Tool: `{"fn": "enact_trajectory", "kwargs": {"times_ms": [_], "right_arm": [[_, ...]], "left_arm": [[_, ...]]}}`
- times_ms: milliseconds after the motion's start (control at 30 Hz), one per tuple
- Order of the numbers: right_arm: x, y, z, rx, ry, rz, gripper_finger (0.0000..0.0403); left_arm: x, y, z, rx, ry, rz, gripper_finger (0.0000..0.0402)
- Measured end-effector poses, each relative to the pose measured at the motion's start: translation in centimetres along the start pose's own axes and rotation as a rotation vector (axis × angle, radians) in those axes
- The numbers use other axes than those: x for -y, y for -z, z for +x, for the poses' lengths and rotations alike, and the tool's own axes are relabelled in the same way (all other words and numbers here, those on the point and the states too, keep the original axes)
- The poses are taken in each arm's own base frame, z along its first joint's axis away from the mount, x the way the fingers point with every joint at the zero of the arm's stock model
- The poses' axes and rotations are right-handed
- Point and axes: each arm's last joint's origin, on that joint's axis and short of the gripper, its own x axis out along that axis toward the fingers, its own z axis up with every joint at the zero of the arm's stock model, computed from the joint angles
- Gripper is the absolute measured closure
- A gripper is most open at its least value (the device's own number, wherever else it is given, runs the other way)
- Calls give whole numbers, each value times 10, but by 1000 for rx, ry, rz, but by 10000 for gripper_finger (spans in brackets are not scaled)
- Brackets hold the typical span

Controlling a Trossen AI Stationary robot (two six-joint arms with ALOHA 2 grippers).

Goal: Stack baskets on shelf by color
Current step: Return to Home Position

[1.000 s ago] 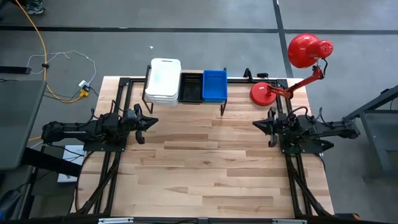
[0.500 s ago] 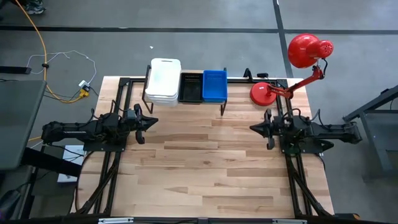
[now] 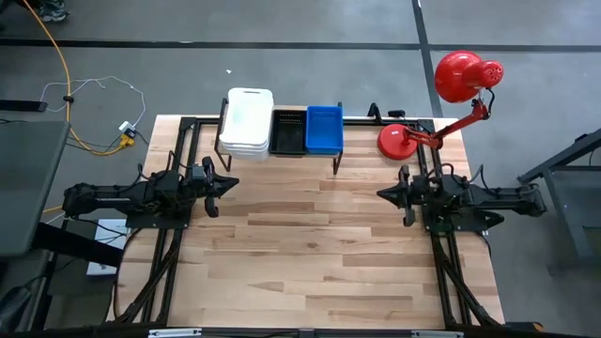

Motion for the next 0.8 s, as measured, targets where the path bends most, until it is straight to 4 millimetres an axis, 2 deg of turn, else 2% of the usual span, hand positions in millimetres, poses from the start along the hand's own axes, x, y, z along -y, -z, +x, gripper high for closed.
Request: {"fn": "enact_trajectory", "kwargs": {"times_ms": [133,800], "right_arm": [[0,0,0,0,0,48,403],[0,0,0,-1,1,48,402]], "left_arm": [[0,0,0,0,0,0,401],[0,0,0,0,0,0,401]]}}
